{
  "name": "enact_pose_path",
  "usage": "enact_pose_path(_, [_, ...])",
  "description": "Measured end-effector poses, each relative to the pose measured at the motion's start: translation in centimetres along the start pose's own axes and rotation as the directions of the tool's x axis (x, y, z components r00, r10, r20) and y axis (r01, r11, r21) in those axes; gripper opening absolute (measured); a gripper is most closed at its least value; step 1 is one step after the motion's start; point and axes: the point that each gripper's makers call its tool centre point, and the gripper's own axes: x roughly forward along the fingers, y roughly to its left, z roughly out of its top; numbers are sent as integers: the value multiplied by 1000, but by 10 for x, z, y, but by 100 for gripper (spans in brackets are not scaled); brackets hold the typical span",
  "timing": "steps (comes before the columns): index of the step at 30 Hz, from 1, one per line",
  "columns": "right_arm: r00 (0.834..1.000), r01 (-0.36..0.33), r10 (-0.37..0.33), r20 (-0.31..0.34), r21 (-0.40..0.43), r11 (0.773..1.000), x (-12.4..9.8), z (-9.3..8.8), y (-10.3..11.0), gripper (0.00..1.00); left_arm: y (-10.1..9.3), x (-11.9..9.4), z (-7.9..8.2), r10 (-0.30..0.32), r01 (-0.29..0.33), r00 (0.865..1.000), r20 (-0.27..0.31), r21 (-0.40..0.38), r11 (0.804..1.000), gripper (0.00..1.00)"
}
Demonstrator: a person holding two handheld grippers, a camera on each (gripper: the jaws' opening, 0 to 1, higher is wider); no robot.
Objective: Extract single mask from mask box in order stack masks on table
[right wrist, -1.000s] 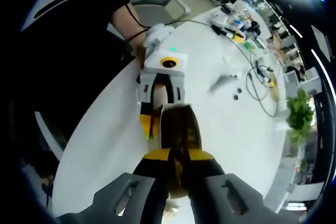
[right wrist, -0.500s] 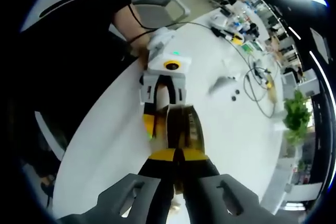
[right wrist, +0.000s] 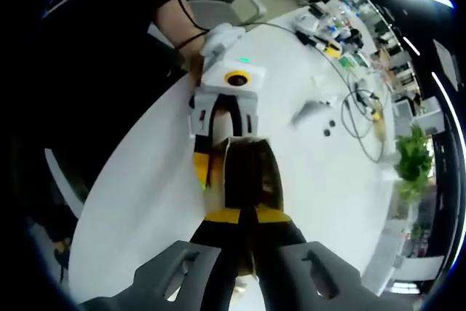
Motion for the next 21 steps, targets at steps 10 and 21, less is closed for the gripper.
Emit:
enact_pose_path(10, [999, -39, 39, 10, 5, 999, 14, 3, 1, 1, -1, 0, 0, -5, 5, 1000, 0, 2, 1000, 32])
enact_pose_path(21, [999, 5, -5, 38, -1, 1000, 1, 5, 7, 0, -2, 0, 0, -8, 8, 1000, 0, 3, 1000, 32])
